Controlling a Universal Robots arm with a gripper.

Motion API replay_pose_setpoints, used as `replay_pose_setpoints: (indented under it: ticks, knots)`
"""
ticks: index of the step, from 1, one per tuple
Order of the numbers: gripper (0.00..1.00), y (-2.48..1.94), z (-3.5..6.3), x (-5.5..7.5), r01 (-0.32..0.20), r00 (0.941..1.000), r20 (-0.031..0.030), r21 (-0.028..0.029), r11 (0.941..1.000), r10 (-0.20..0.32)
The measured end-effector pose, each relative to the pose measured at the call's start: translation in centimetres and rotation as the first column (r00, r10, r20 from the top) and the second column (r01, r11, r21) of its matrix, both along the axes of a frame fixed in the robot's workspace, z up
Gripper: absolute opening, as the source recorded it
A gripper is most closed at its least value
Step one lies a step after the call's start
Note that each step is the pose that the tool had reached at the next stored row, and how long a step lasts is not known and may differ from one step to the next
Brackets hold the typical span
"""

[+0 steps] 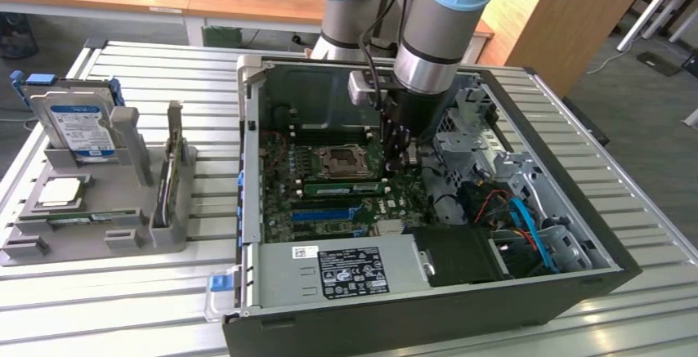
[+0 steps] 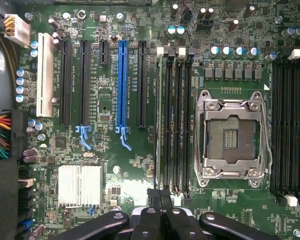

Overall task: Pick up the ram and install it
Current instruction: 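Press down the ram until it locks into place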

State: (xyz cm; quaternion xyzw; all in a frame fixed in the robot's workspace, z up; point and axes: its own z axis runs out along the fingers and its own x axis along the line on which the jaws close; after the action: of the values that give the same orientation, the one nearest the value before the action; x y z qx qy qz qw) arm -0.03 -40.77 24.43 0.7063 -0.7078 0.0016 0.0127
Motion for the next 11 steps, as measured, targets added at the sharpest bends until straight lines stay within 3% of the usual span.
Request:
replay_pose_setpoints:
  ticks: [11]
  knots:
    - [0.1,0.0,-0.78,0.0,0.0,1.0,0.0074,-0.0002,1.0,0.0]
